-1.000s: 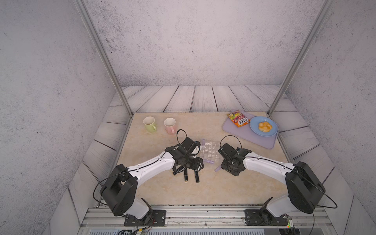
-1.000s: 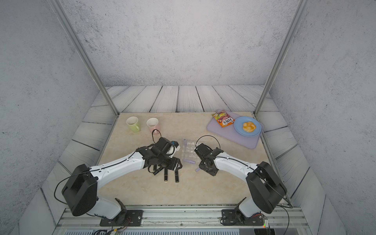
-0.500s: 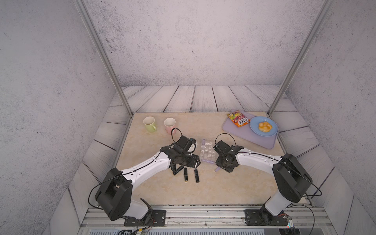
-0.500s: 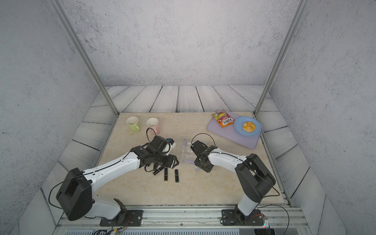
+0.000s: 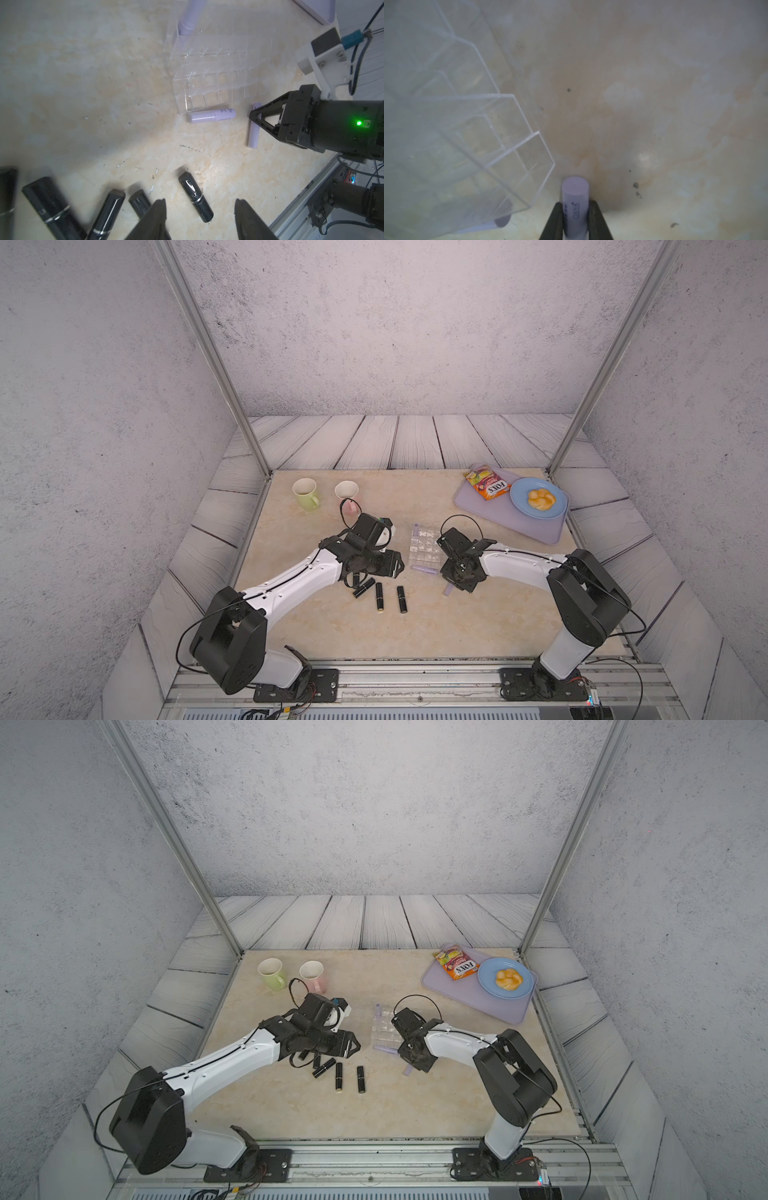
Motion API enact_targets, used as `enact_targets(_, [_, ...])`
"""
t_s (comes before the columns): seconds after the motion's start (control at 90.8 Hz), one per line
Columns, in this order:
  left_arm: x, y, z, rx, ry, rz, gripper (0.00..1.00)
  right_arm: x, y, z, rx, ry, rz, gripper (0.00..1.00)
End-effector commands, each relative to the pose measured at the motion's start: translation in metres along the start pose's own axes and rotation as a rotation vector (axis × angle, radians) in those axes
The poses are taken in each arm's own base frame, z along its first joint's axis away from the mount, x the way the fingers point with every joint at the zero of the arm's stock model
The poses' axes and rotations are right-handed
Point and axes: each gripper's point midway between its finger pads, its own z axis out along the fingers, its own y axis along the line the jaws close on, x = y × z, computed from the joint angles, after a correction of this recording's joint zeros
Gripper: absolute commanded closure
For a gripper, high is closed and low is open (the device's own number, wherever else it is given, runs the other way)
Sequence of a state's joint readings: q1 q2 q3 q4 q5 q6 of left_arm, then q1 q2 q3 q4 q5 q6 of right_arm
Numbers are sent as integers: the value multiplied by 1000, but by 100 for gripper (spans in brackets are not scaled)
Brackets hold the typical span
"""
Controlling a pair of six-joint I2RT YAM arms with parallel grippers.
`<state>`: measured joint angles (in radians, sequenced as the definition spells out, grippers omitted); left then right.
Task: Arrange the lipsticks in the organizer
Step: Pick up the lipstick at the center of the board.
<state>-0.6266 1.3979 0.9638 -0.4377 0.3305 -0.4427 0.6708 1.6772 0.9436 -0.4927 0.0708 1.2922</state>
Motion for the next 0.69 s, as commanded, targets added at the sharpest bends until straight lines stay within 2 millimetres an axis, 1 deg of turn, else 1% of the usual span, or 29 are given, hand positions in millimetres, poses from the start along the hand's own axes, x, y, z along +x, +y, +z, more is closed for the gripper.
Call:
enact_targets(0.0, [-4, -8, -15, 73, -16, -45, 40, 12, -9, -8, -26, 52, 13, 88])
enact_targets(0.033, [-3, -14, -19, 102, -18, -47, 38, 15, -5, -15, -76, 58, 15, 90])
enact_targets(0.099, [-2, -27, -28, 174, -23, -44, 36, 14, 16, -34, -248, 48, -1, 91])
enact_targets(0.187, [2, -39, -36, 248, -30, -40, 34, 9, 54, -75, -521, -4, -76, 94])
enact_targets(0.253, [5, -47, -40, 300, -31, -36, 34, 3, 64, -101, -637, -63, -106, 97])
enact_targets(0.297, [6, -51, -39, 332, -34, -46, 34, 0, 71, -115, -713, -98, -109, 97])
enact_targets(0.319, [3, -55, -38, 354, -50, -49, 33, -2, 73, -121, -746, -112, -105, 96])
enact_targets(0.396, [4, -65, -27, 411, -26, -79, 33, -4, 89, -139, -870, -122, -92, 93])
enact_targets(0.462, [6, -78, -15, 450, 27, -89, 33, -2, 101, -146, -933, -105, -86, 92])
enact_targets(0.539, [3, -94, -8, 513, 60, -104, 33, -1, 108, -147, -951, -88, -76, 91])
enact_targets(0.627, [-1, -99, 0, 529, 80, -125, 36, 0, 114, -150, -981, -83, -76, 91])
enact_targets(0.683, [-2, -100, 4, 533, 99, -128, 42, 1, 114, -150, -976, -81, -77, 91])
